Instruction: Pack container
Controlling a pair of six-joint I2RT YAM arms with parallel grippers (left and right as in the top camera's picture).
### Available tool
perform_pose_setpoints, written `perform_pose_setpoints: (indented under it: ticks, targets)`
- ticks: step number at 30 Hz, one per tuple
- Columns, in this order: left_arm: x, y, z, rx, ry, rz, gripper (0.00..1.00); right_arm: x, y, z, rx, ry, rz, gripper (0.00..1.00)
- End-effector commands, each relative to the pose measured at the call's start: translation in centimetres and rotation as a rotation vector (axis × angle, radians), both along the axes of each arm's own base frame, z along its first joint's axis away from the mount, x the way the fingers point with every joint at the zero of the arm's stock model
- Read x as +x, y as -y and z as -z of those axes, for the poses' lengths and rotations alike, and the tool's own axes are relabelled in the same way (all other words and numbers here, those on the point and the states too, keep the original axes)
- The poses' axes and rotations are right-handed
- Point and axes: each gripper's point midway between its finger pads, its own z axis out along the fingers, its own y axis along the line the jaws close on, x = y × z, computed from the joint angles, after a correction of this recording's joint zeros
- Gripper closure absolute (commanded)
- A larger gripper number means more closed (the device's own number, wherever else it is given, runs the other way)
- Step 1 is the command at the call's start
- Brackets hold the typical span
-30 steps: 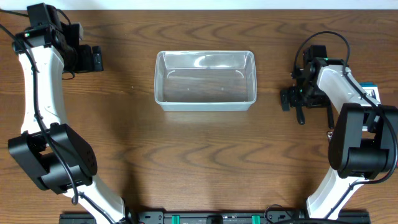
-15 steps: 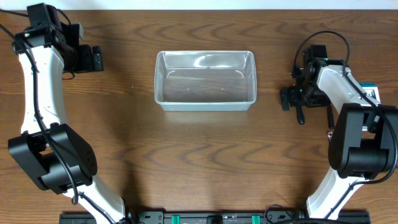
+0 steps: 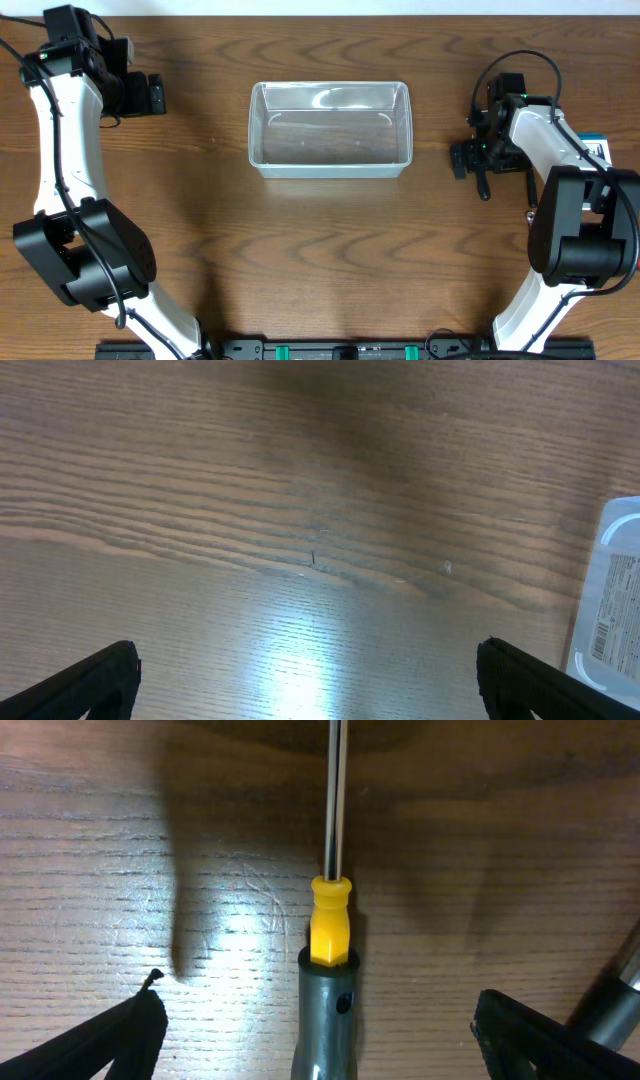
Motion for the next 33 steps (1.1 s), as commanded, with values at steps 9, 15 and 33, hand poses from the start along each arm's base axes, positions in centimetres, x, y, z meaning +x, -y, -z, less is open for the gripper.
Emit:
perform_pose_setpoints:
  ticks: [9, 15, 33]
  targets:
    - [-0.3, -0.2, 0.6, 0.009, -0.021, 0.002, 0.02, -0.9, 0.4, 0.6, -0.001, -0.038, 0.045, 0.01]
    - [-0.3, -0.2, 0.6, 0.009, -0.021, 0.002, 0.02, -1.0, 0.4, 1.0, 0.000, -0.047, 0.044, 0.01]
    - [-0.3, -0.2, 0.6, 0.009, -0.021, 0.002, 0.02, 0.1, 0.4, 1.0, -0.002, -0.003, 0.044, 0.01]
